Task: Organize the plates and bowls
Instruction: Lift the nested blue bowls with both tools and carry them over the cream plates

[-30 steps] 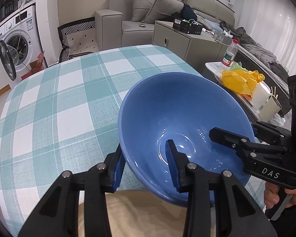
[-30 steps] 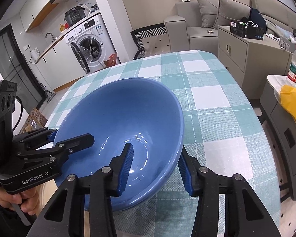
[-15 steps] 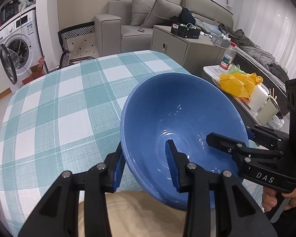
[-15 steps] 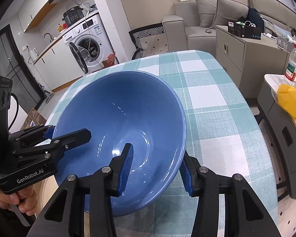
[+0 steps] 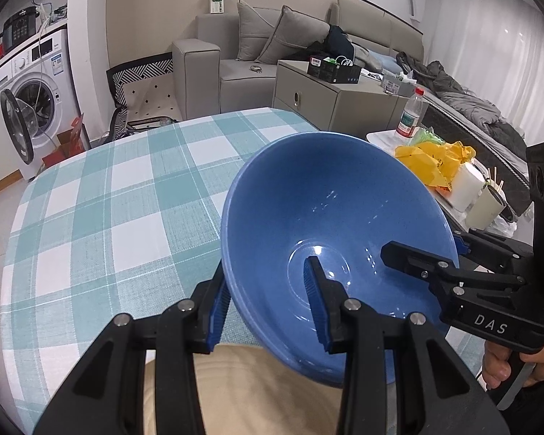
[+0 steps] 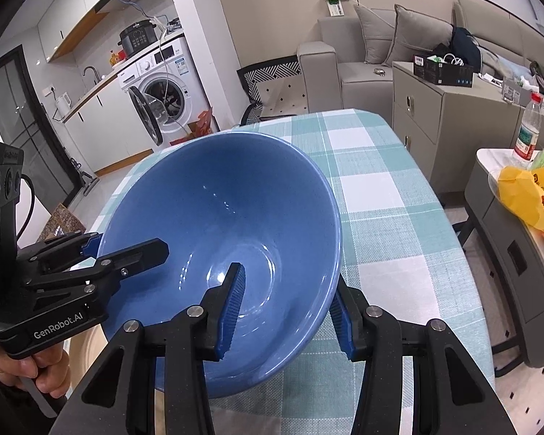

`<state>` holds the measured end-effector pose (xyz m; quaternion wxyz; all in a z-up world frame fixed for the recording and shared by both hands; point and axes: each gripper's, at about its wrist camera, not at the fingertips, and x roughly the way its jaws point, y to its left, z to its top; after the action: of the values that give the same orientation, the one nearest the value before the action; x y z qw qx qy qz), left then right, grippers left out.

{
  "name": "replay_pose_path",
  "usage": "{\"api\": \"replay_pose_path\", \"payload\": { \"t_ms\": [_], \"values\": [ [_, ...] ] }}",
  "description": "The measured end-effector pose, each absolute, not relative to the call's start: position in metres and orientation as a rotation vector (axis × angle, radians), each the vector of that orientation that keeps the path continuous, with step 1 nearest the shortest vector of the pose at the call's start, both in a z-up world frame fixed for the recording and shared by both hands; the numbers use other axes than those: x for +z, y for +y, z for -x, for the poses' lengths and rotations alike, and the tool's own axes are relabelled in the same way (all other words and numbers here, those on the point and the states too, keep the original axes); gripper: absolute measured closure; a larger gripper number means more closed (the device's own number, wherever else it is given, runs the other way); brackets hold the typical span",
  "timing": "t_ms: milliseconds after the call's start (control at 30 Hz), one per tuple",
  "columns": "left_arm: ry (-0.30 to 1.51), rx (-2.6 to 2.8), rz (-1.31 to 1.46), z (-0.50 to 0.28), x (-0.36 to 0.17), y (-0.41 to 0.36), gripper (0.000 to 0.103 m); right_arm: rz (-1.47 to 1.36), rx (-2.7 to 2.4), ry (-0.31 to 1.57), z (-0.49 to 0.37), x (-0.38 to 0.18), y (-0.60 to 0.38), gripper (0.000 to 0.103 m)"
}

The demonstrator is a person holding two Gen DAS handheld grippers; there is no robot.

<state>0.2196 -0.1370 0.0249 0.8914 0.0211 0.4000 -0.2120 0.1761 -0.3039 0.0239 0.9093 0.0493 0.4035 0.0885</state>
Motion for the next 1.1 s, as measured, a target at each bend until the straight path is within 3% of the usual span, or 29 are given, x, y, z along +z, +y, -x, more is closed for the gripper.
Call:
{"api": "replay_pose_path", "payload": {
  "t_ms": [1100],
  "values": [
    [0.702, -0.37, -0.01, -0.16, 0.062, -0.101, 0.065, -0.012, 0.253, 0.727, -0.113, 0.073, -0.261, 0.057]
  ]
}}
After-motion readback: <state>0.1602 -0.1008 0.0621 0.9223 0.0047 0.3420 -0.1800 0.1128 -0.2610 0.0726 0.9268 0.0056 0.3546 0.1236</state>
